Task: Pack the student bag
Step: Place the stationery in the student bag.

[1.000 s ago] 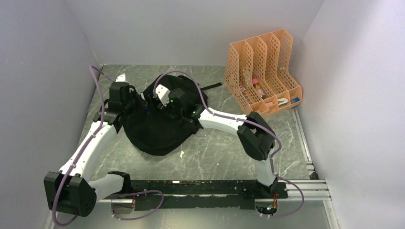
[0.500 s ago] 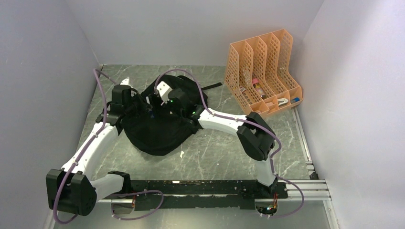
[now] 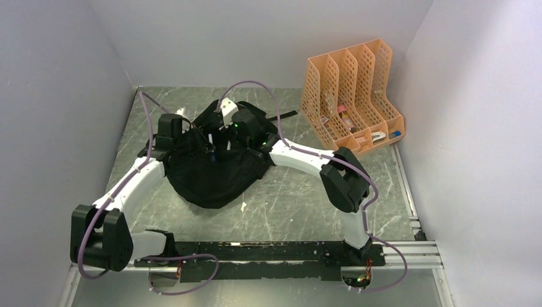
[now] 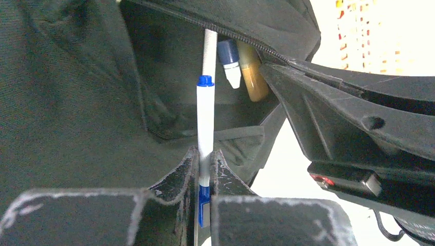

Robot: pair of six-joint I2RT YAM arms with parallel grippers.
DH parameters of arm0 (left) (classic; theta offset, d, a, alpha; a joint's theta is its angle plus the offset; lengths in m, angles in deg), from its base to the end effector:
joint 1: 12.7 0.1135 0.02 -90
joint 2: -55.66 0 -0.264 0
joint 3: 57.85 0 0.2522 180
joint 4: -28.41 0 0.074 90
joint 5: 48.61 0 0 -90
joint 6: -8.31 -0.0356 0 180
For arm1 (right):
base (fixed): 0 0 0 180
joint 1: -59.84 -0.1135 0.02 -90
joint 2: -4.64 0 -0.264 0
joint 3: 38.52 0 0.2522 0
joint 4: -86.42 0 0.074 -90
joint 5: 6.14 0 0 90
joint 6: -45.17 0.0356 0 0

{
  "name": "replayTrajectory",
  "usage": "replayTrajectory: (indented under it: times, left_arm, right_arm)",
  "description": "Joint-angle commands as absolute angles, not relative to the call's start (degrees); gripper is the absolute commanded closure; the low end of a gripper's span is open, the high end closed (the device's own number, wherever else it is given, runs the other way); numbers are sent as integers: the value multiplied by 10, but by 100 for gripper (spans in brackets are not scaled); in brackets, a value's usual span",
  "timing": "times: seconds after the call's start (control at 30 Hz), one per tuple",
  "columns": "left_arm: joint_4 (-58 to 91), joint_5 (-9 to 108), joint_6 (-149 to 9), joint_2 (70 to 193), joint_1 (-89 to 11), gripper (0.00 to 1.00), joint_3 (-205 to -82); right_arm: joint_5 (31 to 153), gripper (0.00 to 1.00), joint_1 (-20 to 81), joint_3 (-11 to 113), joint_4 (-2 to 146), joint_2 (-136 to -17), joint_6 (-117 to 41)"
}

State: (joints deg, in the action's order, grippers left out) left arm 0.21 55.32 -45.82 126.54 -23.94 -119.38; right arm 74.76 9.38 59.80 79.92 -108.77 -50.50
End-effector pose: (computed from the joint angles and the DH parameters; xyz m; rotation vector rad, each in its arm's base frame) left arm 0.2616 -0.0607 0.2558 -0.3549 2.2736 -0.7094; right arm 0.3035 0.3588 0.2499 -0.8274 1.7768 0.3628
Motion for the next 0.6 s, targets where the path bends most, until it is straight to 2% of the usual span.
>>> replayTrajectory:
  times: [0.0, 0.57]
  left_arm:
    - [47, 620, -450, 1296, -253, 95, -1204]
    - [74, 619, -434, 1413, -257, 95, -1305]
  right_arm:
    - [778, 100, 99, 603, 858, -1067, -479]
    - [816, 100, 99, 549, 892, -1033, -474]
